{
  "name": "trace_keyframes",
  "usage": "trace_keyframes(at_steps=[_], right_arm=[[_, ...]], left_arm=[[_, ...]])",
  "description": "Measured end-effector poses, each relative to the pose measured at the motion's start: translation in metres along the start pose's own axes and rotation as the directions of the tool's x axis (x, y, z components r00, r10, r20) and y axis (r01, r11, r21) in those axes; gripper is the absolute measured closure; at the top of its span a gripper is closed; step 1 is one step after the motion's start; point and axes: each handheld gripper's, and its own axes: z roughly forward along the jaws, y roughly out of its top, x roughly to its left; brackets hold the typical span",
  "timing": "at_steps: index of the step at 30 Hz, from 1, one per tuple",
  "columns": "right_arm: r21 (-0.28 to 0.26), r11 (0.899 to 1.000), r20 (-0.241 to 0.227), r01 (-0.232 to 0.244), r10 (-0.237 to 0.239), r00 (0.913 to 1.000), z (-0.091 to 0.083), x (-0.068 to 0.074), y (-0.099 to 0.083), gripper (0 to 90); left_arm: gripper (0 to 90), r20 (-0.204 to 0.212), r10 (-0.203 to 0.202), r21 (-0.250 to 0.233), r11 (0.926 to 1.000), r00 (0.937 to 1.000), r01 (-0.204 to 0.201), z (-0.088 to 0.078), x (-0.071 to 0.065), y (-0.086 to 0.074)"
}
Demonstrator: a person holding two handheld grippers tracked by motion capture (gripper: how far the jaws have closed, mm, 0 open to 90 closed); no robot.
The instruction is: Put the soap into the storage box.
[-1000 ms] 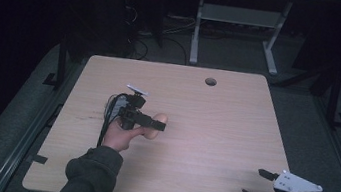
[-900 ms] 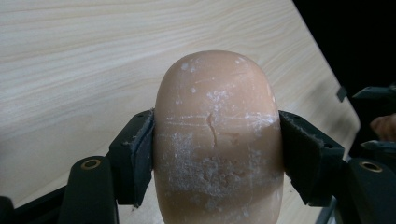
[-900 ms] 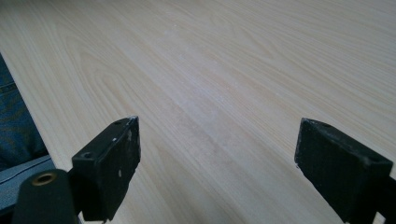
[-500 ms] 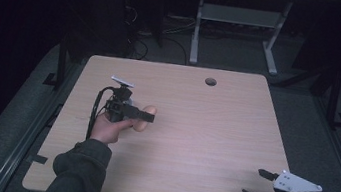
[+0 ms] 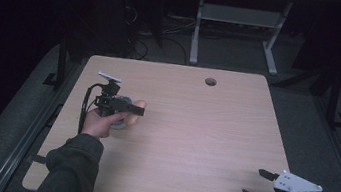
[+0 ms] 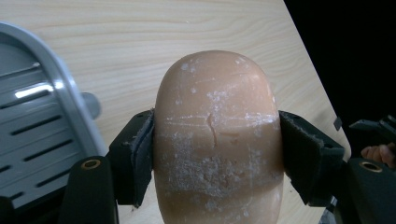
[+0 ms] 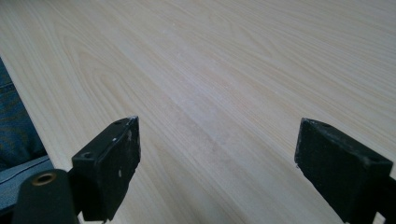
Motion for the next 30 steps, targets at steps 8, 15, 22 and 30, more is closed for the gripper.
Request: trace_keyframes(at_steps=[8,15,22,30], right_arm=[[-0.002,1.0,-0.001,0.002,-0.002,1.0,0.0,0.0,0.0,13.8],[-0.001,1.0,-0.001,-0.004,0.004,1.0,0.001,0.0,0.0,13.8],[0.001,1.0,-0.003,-0.003,0.003,1.0,0.001,0.0,0.0,13.8],[0.004,1.0,-0.003,-0.002,0.002,1.0,0.002,0.0,0.0,13.8]], left_arm=[[32.4,-0.009,-0.019,-0.013,0.9997,0.9998,0.019,-0.007,0.011,0.006],[32.4,-0.015,-0.033,-0.019,0.9993,0.9993,0.033,-0.01,0.021,0.011],[32.4,-0.04,-0.066,-0.03,0.9975,0.997,0.065,-0.014,0.034,0.013],[32.4,-0.074,-0.084,-0.028,0.9963,0.9937,0.082,-0.015,0.041,0.013]])
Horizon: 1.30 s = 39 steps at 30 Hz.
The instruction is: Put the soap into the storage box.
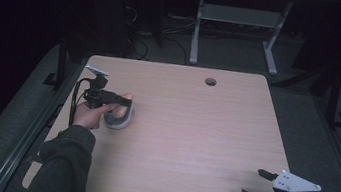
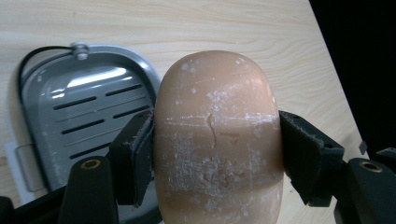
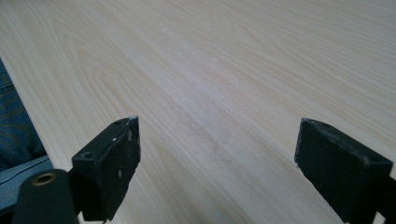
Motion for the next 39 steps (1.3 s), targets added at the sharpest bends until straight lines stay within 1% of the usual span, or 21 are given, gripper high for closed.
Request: trace_keyframes(at_steps=[3,8,12,14,17,18,22,23,24,25,26,29,30,31,32,33,34,35,37,38,39], right_arm=[[0.0,1.0,0.001,0.002,-0.002,1.0,0.0,0.0,0.0,13.8],[0.002,1.0,0.0,0.002,-0.002,1.0,0.0,0.0,0.0,13.8],[0.001,1.0,-0.002,0.002,-0.002,1.0,0.0,0.0,0.0,13.8],[0.001,1.0,-0.001,0.003,-0.003,1.0,0.0,0.0,0.0,13.8],[0.001,1.0,0.0,0.002,-0.002,1.0,0.0,0.0,0.0,13.8],[0.0,1.0,0.0,0.002,-0.002,1.0,0.0,0.0,0.0,13.8],[0.0,1.0,-0.001,0.002,-0.002,1.0,0.0,0.0,0.0,13.8],[0.0,1.0,-0.001,0.001,-0.001,1.0,-0.001,0.0,0.0,13.8],[0.0,1.0,-0.001,0.0,0.0,1.0,0.0,0.0,0.0,13.8],[0.0,1.0,-0.001,0.0,0.0,1.0,0.0,0.0,0.0,13.8],[0.0,1.0,-0.002,0.003,-0.003,1.0,0.0,0.0,0.0,13.8],[0.003,1.0,-0.004,0.002,-0.002,1.0,0.0,0.0,0.0,13.8],[0.003,1.0,-0.004,0.002,-0.002,1.0,0.0,0.0,0.0,13.8],[0.003,1.0,-0.004,0.002,-0.002,1.0,0.0,0.0,0.0,13.8],[0.003,1.0,-0.004,0.001,-0.001,1.0,0.0,0.0,0.0,13.8],[0.003,1.0,-0.004,0.001,-0.001,1.0,0.0,0.0,0.0,13.8],[0.002,1.0,-0.005,0.002,-0.002,1.0,0.0,0.0,0.0,13.8],[0.004,1.0,-0.007,0.003,-0.003,1.0,0.0,0.0,0.0,13.8],[0.006,1.0,-0.006,0.003,-0.003,1.0,0.0,0.0,0.0,13.8],[0.002,1.0,-0.006,0.003,-0.003,1.0,0.0,0.0,0.0,13.8],[0.002,1.0,-0.006,0.003,-0.003,1.0,0.0,0.0,0.0,13.8]], left_arm=[[32.4,-0.01,-0.008,-0.006,1.0,0.9999,0.008,0.0,0.002,0.001],[32.4,-0.048,-0.013,-0.003,0.9999,0.9988,0.013,0.001,0.007,0.001],[32.4,-0.065,-0.008,0.006,0.9999,0.9979,0.009,0.002,0.008,0.001],[32.4,-0.075,-0.011,0.0,0.9999,0.9972,0.011,0.004,0.007,0.002],[32.4,-0.104,-0.002,0.005,1.0,0.9946,0.002,0.005,0.007,0.002],[32.3,-0.104,-0.002,0.005,1.0,0.9946,0.002,0.005,0.007,0.002],[32.3,-0.138,0.005,0.008,1.0,0.9904,-0.003,0.005,0.008,0.002],[32.3,-0.14,0.004,0.009,1.0,0.9902,-0.002,0.005,0.008,0.002],[32.3,-0.155,0.004,0.013,0.9999,0.988,-0.002,0.006,0.009,0.002],[32.3,-0.155,0.004,0.013,0.9999,0.988,-0.002,0.006,0.009,0.002],[32.3,-0.17,0.008,0.013,0.9999,0.9854,-0.006,0.006,0.009,0.002],[32.3,-0.183,0.002,0.01,0.9999,0.9831,0.0,0.006,0.008,0.001],[32.3,-0.2,0.016,0.019,0.9997,0.9797,-0.013,0.006,0.009,0.001],[32.3,-0.2,0.016,0.019,0.9997,0.9797,-0.013,0.006,0.009,0.001],[32.3,-0.213,0.015,0.015,0.9998,0.9768,-0.012,0.007,0.008,0.001],[32.3,-0.213,0.015,0.015,0.9998,0.9768,-0.012,0.007,0.008,0.001],[32.3,-0.223,0.014,0.014,0.9998,0.9748,-0.011,0.008,0.007,0.001],[32.3,-0.23,0.024,0.018,0.9996,0.9729,-0.02,0.008,0.006,0.001],[32.2,-0.234,0.022,0.016,0.9997,0.972,-0.019,0.009,0.006,0.001],[32.2,-0.25,0.029,0.021,0.9995,0.9678,-0.024,0.011,0.005,0.001],[32.2,-0.25,0.029,0.021,0.9995,0.9678,-0.024,0.011,0.005,0.001]])
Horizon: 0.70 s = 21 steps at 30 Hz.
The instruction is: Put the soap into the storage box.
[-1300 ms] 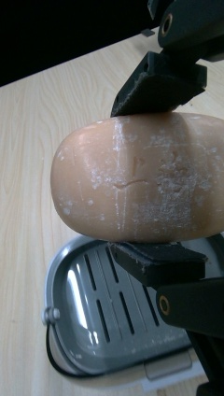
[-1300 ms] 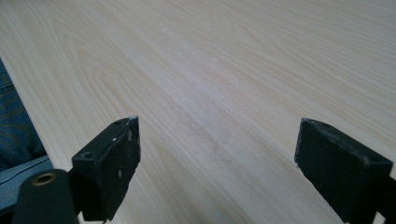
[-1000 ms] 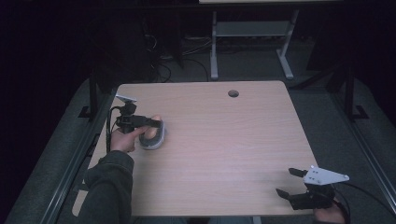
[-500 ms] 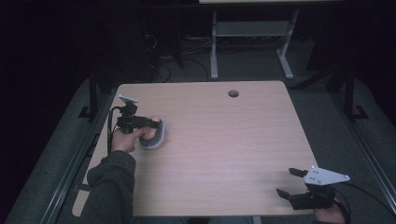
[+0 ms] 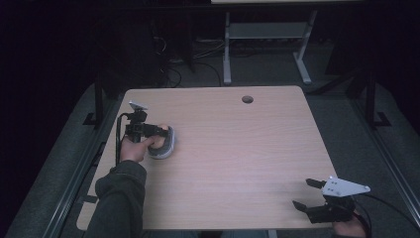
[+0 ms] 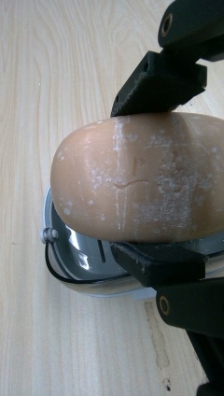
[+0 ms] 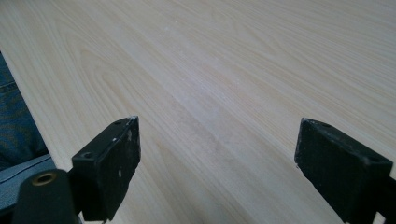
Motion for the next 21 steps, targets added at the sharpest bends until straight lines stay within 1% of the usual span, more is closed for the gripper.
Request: trace_keyframes(at_steps=[1,3,4,6,8,12,15,17,18,19,20,21], right_arm=[[0.001,1.0,-0.001,0.002,-0.002,1.0,-0.0003,-0.0001,0.0001,13.8],[-0.001,1.0,0.001,-0.001,0.001,1.0,-0.0004,-0.0002,-0.0001,13.8],[-0.001,1.0,0.001,-0.001,0.001,1.0,-0.0004,-0.0002,-0.0001,13.8],[-0.001,1.0,0.001,-0.003,0.003,1.0,-0.0005,0.0,-0.0002,13.8],[0.0,1.0,0.001,-0.002,0.002,1.0,-0.0005,0.0,-0.0002,13.8],[-0.001,1.0,0.001,-0.002,0.002,1.0,-0.0005,0.0001,-0.0002,13.8],[-0.001,1.0,0.001,-0.001,0.001,1.0,-0.0006,0.0002,-0.0002,13.8],[-0.002,1.0,0.0,-0.002,0.002,1.0,-0.0008,0.0002,-0.0002,13.8],[-0.002,1.0,0.0,-0.002,0.002,1.0,-0.0008,0.0002,-0.0002,13.8],[-0.001,1.0,0.0,-0.002,0.002,1.0,-0.0009,0.0001,-0.0003,13.8],[-0.001,1.0,0.0,-0.002,0.002,1.0,-0.0009,0.0001,-0.0003,13.8],[-0.002,1.0,-0.001,-0.003,0.003,1.0,-0.0011,0.0,-0.0003,13.8]], left_arm=[[32.2,-0.016,0.01,0.006,0.9999,0.9998,-0.01,0.0009,-0.0003,0.0],[32.2,-0.02,0.011,0.009,0.9999,0.9997,-0.01,0.0016,-0.0004,0.0001],[32.2,-0.028,0.008,0.01,0.9999,0.9996,-0.008,0.002,-0.0011,0.0],[32.2,-0.04,0.022,0.019,0.9996,0.999,-0.021,0.0028,-0.0006,0.0002],[32.2,-0.044,0.019,0.016,0.9997,0.9989,-0.018,0.0033,-0.001,0.0002],[32.2,-0.075,0.024,0.019,0.9996,0.9969,-0.023,0.0045,-0.0026,0.0],[32.1,-0.087,0.027,0.022,0.9994,0.9959,-0.025,0.0058,-0.0036,-0.0002],[32.1,-0.108,0.043,0.032,0.9987,0.9932,-0.04,0.0078,-0.0054,-0.0005],[32.1,-0.108,0.043,0.032,0.9987,0.9932,-0.04,0.0078,-0.0054,-0.0005],[32.1,-0.123,0.047,0.035,0.9985,0.9913,-0.043,0.0089,-0.0071,-0.0005],[32.1,-0.123,0.047,0.035,0.9985,0.9913,-0.043,0.0089,-0.0071,-0.0005],[32.1,-0.139,0.06,0.04,0.9977,0.9885,-0.055,0.01,-0.0089,-0.0006]])
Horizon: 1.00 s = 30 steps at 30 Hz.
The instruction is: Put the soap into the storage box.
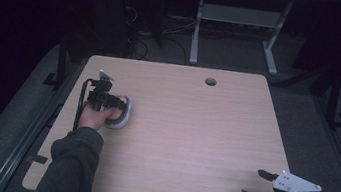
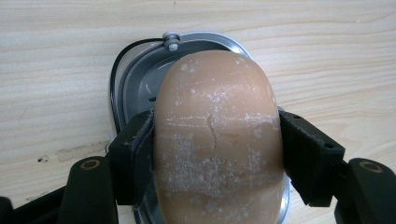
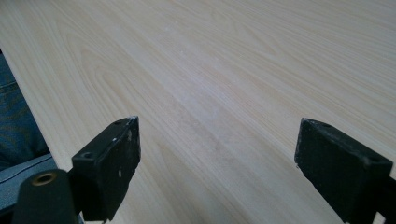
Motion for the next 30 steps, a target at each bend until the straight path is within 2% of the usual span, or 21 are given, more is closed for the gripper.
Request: trace_keyframes(at_steps=[5,8,11,15,17,18,21,25,29,30], right_arm=[[0.001,1.0,-0.001,0.002,-0.002,1.0,0.0,0.0,0.0,13.8],[0.002,1.0,-0.002,0.002,-0.002,1.0,0.0,0.0,0.0,13.8],[0.004,1.0,-0.003,-0.001,0.001,1.0,0.0,0.0,0.0,13.8],[0.0,1.0,-0.001,0.002,-0.002,1.0,-0.001,0.0,0.0,13.8],[0.002,1.0,-0.001,0.002,-0.002,1.0,-0.001,0.001,0.0,13.8],[0.0,1.0,0.0,0.001,-0.001,1.0,-0.001,0.001,0.0,13.8],[-0.001,1.0,0.0,0.002,-0.002,1.0,-0.001,0.001,0.0,13.8],[-0.002,1.0,0.003,0.007,-0.007,1.0,-0.001,0.001,0.001,13.8],[-0.001,1.0,0.003,0.003,-0.003,1.0,-0.001,0.001,0.0,13.8],[-0.003,1.0,0.003,0.006,-0.006,1.0,-0.001,0.001,0.0,13.8]], left_arm=[[32.0,-0.016,0.009,0.005,0.9999,0.9998,-0.009,0.001,-0.003,0.0],[31.9,-0.036,0.031,0.02,0.9994,0.9989,-0.03,0.001,-0.005,0.002],[31.7,-0.034,0.036,0.021,0.9991,0.9988,-0.035,0.001,-0.006,0.002],[31.6,-0.053,0.05,0.01,0.9987,0.9974,-0.049,-0.001,-0.01,0.002],[33.5,-0.046,0.052,-0.001,0.9987,0.9976,-0.052,-0.003,-0.011,0.002],[34.0,-0.03,0.059,-0.017,0.9981,0.9978,-0.06,-0.008,-0.013,0.003],[32.5,-0.041,0.066,-0.02,0.9975,0.9969,-0.067,-0.011,-0.017,0.005],[32.3,-0.027,0.074,-0.028,0.9968,0.9969,-0.074,-0.016,-0.018,0.005],[31.4,-0.01,0.072,-0.037,0.9967,0.9973,-0.072,-0.018,-0.018,0.004],[31.4,0.008,0.068,-0.046,0.9966,0.9976,-0.068,-0.02,-0.019,0.004]])
